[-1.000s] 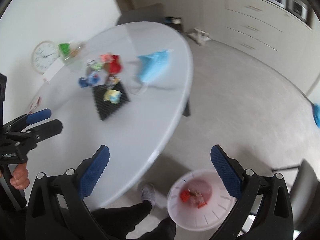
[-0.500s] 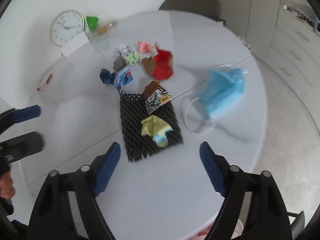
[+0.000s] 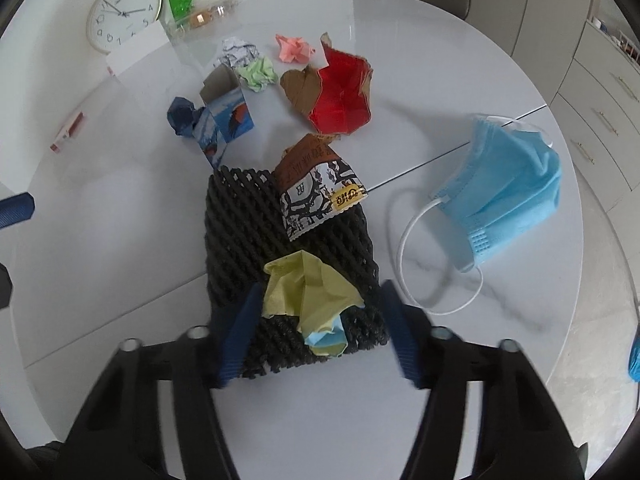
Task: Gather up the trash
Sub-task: 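Grasp the yellow cloth with the right tool while the left tool grasps the brown wrapper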
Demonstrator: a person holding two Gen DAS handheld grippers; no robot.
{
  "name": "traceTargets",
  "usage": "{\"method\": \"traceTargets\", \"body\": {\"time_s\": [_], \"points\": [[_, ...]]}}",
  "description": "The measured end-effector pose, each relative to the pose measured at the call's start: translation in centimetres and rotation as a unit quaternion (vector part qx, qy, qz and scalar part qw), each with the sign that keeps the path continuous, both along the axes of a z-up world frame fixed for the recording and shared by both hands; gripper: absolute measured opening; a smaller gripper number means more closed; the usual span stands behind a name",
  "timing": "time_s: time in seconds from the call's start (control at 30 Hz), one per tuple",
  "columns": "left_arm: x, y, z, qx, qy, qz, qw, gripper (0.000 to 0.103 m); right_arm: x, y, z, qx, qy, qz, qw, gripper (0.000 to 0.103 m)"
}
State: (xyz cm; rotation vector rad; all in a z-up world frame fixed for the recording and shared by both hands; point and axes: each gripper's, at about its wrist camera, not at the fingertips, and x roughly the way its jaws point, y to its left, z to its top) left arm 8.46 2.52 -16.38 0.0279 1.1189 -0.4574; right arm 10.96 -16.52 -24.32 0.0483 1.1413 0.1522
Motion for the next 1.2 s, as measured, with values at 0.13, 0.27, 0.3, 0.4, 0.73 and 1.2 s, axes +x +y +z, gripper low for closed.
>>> {"method": "traceTargets", "body": {"time_s": [0.13,0.27,0.3,0.4,0.73,1.2], "points": [[0.4,-0.5,-0.1,0.001,0.001,0.002,1.0000,0.095,-0.2,-0.7,0.5,0.016,-0.010,-0.005,1.000,0.044],[1.0,-1.7,-0.4,-0.001,0.006,0.004,1.0000,0.095,-0.7,-1.7,1.5,0.032,-0.024,-0.013,0.999,0.043],[1.3,-2.2,-0.5,-0.005,0.010,0.006,0.9999,0.095,-0.7,-1.9,1.7,0.035,-0.027,-0.015,0.999,0.043],[2.3,-3.8,-0.7,-0.014,0.021,0.010,0.9996,0.095,-1.5,-3.0,2.4,0.052,-0.037,-0.029,0.998,0.043],[7.7,-10.3,-4.9,-0.029,0.098,0.060,0.9930,0.076,-6.0,-6.7,3.2,0.073,-0.044,-0.081,0.993,0.043],[9.3,-12.9,-8.9,0.024,0.121,0.100,0.9872,0.040,-9.8,-10.7,2.2,0.096,-0.029,-0.120,0.988,0.043]]}}
